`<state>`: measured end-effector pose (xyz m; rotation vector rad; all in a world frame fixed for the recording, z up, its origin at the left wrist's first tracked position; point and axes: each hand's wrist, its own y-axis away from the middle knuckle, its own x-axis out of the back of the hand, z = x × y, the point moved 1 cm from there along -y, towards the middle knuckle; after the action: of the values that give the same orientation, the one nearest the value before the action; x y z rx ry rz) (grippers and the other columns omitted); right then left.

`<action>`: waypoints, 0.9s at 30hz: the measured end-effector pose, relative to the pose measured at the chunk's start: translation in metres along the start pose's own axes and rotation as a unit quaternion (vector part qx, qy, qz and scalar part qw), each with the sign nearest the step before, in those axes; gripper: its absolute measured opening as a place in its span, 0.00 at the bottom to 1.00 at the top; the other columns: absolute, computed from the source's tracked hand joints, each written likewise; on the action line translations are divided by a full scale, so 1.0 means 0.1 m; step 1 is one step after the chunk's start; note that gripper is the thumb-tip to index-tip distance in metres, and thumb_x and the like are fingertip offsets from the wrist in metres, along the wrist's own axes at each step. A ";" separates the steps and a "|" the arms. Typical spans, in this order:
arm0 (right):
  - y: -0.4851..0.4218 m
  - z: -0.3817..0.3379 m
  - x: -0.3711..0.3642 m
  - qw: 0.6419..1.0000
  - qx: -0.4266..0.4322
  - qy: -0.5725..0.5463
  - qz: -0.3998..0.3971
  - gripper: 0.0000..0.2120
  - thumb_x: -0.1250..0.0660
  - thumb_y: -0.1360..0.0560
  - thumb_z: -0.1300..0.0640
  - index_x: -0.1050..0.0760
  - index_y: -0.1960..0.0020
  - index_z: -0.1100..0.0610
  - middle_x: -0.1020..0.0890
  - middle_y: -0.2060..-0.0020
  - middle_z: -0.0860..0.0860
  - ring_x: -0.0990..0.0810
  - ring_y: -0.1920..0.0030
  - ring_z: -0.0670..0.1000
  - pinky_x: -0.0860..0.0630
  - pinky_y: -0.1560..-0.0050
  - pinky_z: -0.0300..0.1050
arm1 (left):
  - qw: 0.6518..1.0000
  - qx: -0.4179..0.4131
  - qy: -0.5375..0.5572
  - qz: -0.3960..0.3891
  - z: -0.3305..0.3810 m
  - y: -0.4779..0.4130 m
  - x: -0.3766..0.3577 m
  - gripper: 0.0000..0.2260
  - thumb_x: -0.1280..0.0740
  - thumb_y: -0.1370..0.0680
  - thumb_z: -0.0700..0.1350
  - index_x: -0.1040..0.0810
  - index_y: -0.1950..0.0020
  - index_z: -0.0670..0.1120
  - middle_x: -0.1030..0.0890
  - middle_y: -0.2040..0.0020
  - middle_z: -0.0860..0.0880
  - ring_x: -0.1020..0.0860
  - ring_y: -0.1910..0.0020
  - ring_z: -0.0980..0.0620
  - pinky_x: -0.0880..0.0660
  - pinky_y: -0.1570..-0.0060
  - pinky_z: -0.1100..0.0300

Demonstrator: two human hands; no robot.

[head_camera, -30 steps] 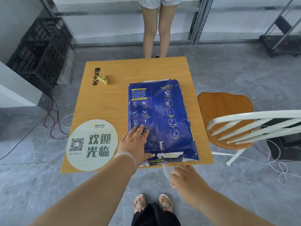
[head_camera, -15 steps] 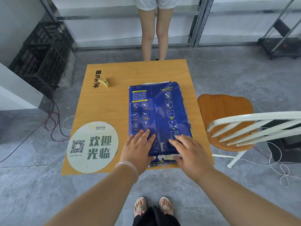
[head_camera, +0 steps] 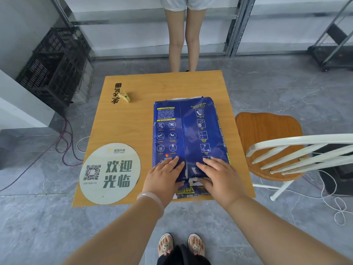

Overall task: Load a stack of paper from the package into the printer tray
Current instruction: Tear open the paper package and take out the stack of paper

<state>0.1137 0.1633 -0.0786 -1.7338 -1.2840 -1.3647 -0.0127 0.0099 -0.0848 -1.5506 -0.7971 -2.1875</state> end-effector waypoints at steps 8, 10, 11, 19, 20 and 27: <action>-0.05 0.19 0.41 0.976 -0.130 -0.155 0.084 0.09 0.36 0.23 0.47 0.25 0.49 0.52 0.24 0.64 0.44 0.24 0.64 0.50 0.34 0.71 0.38 | 0.969 0.102 0.217 0.060 -0.14 0.08 0.43 0.26 0.39 0.21 0.50 0.44 0.25 0.61 0.22 0.51 0.48 0.23 0.56 0.45 0.28 0.58 0.57; -0.09 0.26 0.47 0.966 -0.161 -0.180 0.095 0.08 0.36 0.24 0.47 0.28 0.53 0.52 0.22 0.66 0.45 0.23 0.65 0.51 0.31 0.71 0.41 | 0.961 0.126 0.236 0.078 -0.20 0.08 0.51 0.30 0.38 0.22 0.46 0.47 0.25 0.61 0.23 0.56 0.49 0.24 0.61 0.47 0.29 0.60 0.57; -0.10 0.29 0.50 0.959 -0.178 -0.195 0.102 0.08 0.36 0.24 0.47 0.29 0.54 0.51 0.23 0.67 0.44 0.24 0.65 0.50 0.32 0.71 0.40 | 0.954 0.139 0.249 0.089 -0.24 0.09 0.53 0.31 0.37 0.22 0.45 0.48 0.25 0.62 0.22 0.58 0.49 0.24 0.62 0.48 0.30 0.61 0.57; -0.17 0.32 0.48 0.901 -0.257 -0.332 0.106 0.20 0.33 0.24 0.52 0.33 0.33 0.47 0.20 0.46 0.45 0.20 0.43 0.53 0.23 0.48 0.47 | 0.911 0.201 0.332 0.139 -0.38 0.08 0.48 0.35 0.38 0.22 0.42 0.55 0.25 0.63 0.21 0.48 0.50 0.22 0.54 0.49 0.28 0.57 0.57; -0.17 0.29 0.50 0.904 -0.245 -0.330 0.116 0.27 0.32 0.24 0.53 0.39 0.28 0.46 0.23 0.38 0.47 0.23 0.38 0.52 0.25 0.42 0.50 | 0.930 0.176 0.291 0.143 -0.36 0.07 0.48 0.35 0.39 0.22 0.41 0.56 0.24 0.63 0.25 0.38 0.49 0.24 0.48 0.49 0.29 0.52 0.57; -0.19 0.23 0.65 0.977 0.087 0.112 0.158 0.30 0.34 0.31 0.74 0.29 0.30 0.59 0.31 0.28 0.60 0.33 0.29 0.62 0.36 0.30 0.58 | 0.975 -0.077 -0.127 0.168 -0.21 0.03 0.63 0.28 0.29 0.33 0.36 0.26 0.32 0.46 0.27 0.29 0.47 0.30 0.30 0.42 0.36 0.31 0.43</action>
<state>0.1055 0.2116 -0.0265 -1.5370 -0.9273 -1.1867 -0.0484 -0.0026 -0.0298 -1.9104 -0.3992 -1.8674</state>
